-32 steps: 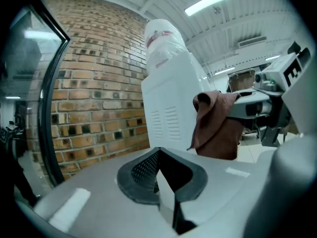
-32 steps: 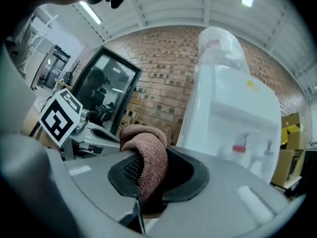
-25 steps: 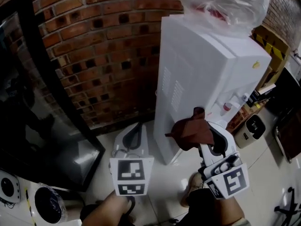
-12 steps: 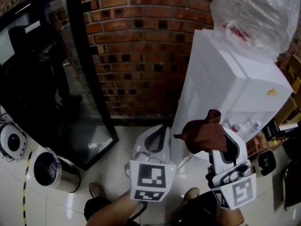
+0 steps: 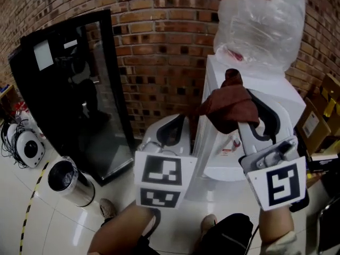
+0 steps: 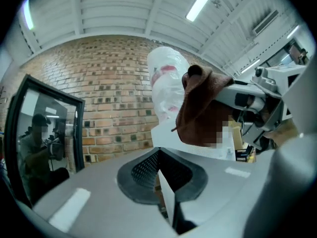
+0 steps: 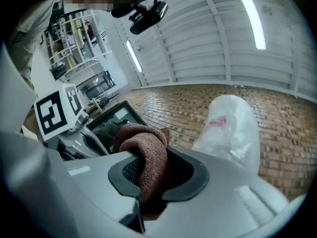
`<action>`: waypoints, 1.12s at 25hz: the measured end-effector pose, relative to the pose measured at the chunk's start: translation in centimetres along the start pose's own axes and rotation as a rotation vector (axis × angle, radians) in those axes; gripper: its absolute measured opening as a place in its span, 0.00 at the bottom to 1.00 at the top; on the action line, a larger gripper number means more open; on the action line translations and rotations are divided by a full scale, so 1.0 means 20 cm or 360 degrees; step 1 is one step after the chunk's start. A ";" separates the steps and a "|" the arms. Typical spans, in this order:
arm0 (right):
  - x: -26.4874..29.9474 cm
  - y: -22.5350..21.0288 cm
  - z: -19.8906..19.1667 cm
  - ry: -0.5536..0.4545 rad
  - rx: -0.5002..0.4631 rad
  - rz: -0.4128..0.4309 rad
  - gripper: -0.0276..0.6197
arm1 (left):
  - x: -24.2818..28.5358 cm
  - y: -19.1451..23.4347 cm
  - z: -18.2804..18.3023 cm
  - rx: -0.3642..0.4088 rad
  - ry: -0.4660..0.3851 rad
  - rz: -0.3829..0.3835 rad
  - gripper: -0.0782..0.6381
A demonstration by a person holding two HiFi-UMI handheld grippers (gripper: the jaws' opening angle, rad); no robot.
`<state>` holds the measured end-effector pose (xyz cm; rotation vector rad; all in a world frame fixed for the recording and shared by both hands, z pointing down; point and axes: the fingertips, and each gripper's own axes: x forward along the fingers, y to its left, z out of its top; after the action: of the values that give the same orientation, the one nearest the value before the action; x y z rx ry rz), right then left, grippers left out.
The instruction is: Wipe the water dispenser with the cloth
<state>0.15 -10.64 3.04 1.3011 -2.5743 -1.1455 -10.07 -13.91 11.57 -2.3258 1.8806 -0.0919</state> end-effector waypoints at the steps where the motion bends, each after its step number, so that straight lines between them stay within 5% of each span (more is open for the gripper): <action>1: 0.03 -0.05 0.04 0.0019 -0.0061 -0.0003 0.17 | -0.01 0.00 0.07 0.0007 -0.0009 0.0027 0.11; 9: 0.30 -0.17 -0.01 0.0213 -0.0315 0.0075 0.17 | -0.02 -0.09 0.42 0.0060 -0.0031 0.0177 0.11; 16: 0.32 -0.32 -0.20 0.0374 -0.0086 0.0029 0.17 | 0.08 -0.08 0.51 0.0050 -0.0073 0.0224 0.11; 22: 0.38 -0.27 -0.28 0.0613 -0.0081 0.0060 0.17 | 0.07 -0.07 0.47 0.0012 -0.0047 0.0219 0.11; 28: 0.32 -0.36 -0.32 0.0681 -0.0084 -0.0010 0.17 | 0.05 -0.14 0.39 -0.0025 -0.0035 0.0172 0.11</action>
<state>3.21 -21.74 1.38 1.3666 -2.2175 -0.8177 -6.04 -13.64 4.21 -2.2203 1.9992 -0.0393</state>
